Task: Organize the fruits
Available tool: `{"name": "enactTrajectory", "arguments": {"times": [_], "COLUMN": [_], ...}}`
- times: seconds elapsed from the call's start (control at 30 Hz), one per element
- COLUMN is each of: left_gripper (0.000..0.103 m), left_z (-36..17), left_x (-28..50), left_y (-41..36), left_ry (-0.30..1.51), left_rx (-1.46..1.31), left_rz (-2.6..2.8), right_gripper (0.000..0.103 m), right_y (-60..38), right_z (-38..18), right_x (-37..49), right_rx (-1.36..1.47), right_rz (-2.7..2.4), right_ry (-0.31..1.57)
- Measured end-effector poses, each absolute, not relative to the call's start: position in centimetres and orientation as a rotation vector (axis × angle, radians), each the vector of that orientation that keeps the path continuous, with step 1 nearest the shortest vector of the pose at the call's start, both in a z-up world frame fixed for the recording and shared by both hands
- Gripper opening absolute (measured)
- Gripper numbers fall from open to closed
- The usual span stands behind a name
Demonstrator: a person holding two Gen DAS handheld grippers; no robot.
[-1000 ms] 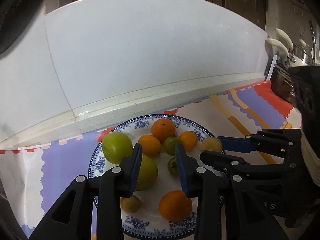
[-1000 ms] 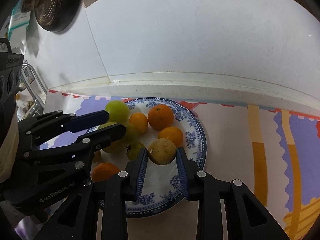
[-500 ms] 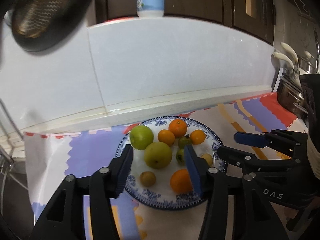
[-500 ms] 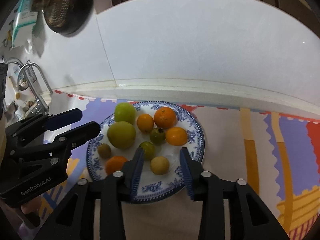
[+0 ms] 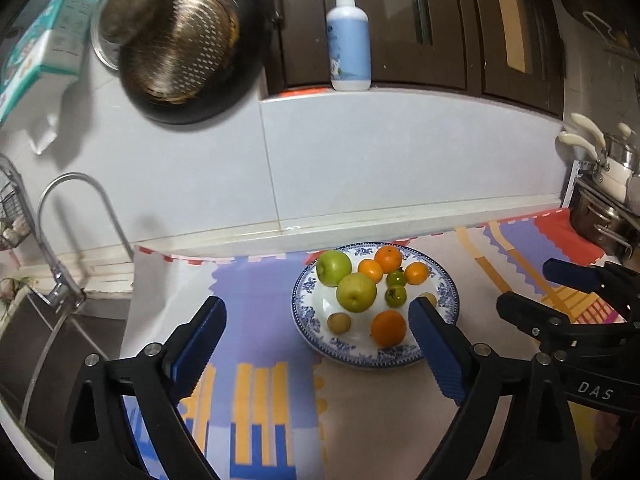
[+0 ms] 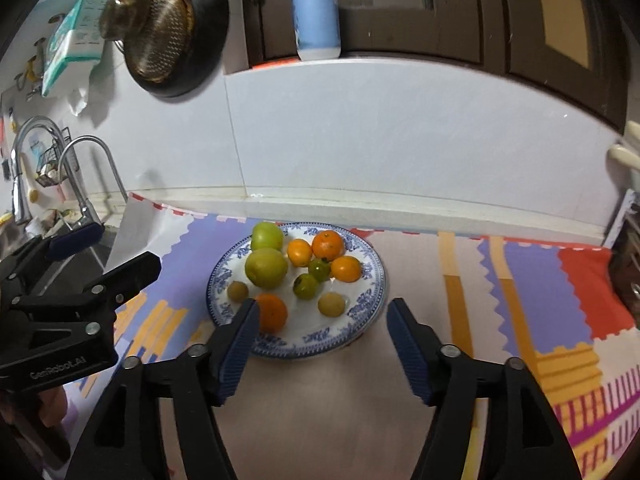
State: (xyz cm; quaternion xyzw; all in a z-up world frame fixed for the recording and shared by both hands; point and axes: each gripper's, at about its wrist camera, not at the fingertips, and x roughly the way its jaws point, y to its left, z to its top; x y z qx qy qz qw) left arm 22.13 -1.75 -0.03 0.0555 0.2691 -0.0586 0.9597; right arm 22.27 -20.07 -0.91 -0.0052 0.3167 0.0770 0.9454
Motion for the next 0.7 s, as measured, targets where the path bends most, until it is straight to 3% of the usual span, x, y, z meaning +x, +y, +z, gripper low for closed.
{"name": "enactTrajectory", "arguments": {"times": [0.3,0.7], "left_gripper": [0.103,0.103], "left_z": [1.7,2.4], "left_x": [17.1,10.9], "left_y": [-1.3,-1.0], "left_ry": [0.512,0.502], "left_rx": [0.121,0.12], "left_rz": [-0.113,-0.115], "right_gripper": [0.082,0.084], "right_y": [-19.9,-20.6], "right_z": [1.0,1.9], "right_x": [17.0,10.6], "right_rx": [-0.014,0.019], "right_rz": [0.094,0.067], "right_ry": [0.611,0.588]}}
